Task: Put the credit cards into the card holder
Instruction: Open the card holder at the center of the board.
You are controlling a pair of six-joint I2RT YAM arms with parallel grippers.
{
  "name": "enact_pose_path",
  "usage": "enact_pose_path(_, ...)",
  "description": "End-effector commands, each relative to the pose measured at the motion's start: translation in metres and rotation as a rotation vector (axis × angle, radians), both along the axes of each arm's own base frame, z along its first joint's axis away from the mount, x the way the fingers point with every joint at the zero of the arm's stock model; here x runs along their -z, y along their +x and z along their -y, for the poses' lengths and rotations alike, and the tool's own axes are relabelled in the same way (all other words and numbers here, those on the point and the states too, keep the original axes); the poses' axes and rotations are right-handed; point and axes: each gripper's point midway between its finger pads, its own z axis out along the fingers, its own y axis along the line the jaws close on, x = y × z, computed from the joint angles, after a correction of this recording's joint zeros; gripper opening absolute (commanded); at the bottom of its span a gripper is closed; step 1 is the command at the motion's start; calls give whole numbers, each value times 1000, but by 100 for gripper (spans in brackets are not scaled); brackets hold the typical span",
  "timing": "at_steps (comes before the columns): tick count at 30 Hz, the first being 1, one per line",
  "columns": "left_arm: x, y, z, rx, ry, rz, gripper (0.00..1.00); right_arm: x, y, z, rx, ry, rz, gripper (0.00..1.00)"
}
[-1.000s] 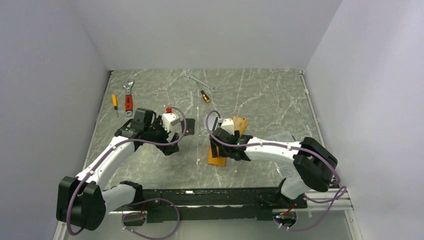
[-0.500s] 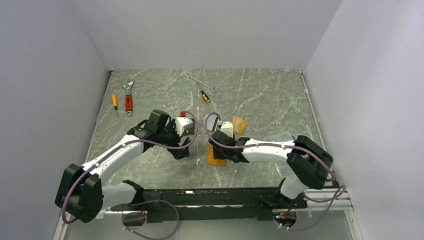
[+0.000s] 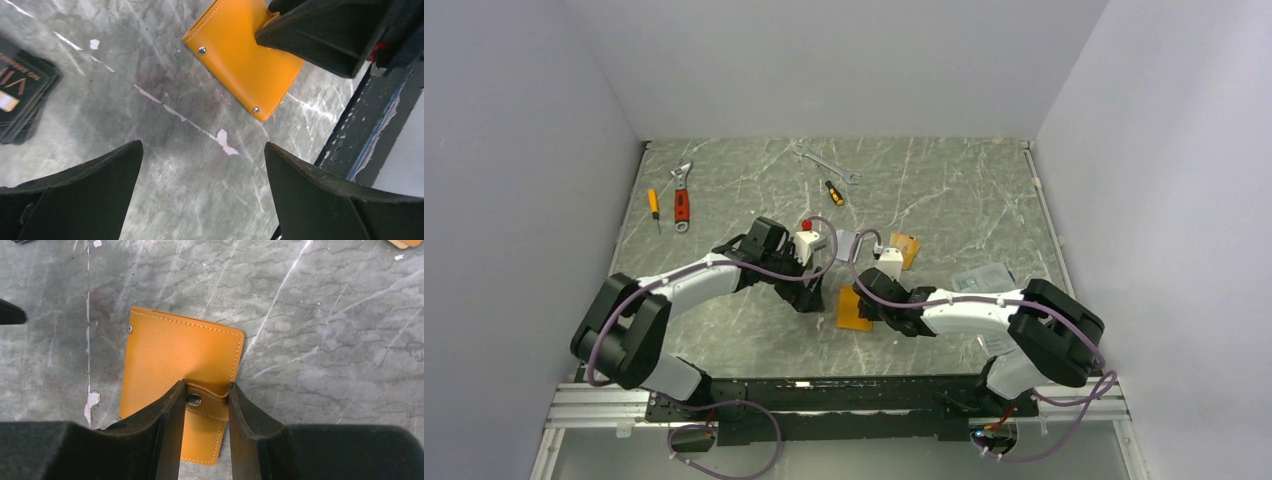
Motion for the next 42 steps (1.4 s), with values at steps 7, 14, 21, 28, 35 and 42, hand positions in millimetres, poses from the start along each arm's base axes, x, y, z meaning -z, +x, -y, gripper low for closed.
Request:
enact_pose_path(7,-5,6,52,-1,-157,-147,99,12,-26,6,-63,119,-26,2)
enact_pose_path(14,4,0,69,25,-176,-170,99,-8,-24,1,-83,239,14,2)
enact_pose_path(21,11,-5,77,34,-184,-210,99,-22,-17,-7,-89,336,31,0)
enact_pose_path(28,9,-12,78,38,-208,-243,93,-42,-2,-20,-97,434,56,0)
enact_pose_path(35,-16,-18,81,43,-294,-277,65,-53,3,-30,-120,457,77,0)
enact_pose_path(42,-24,-5,70,8,-311,-265,34,-61,7,-38,-143,460,91,0)
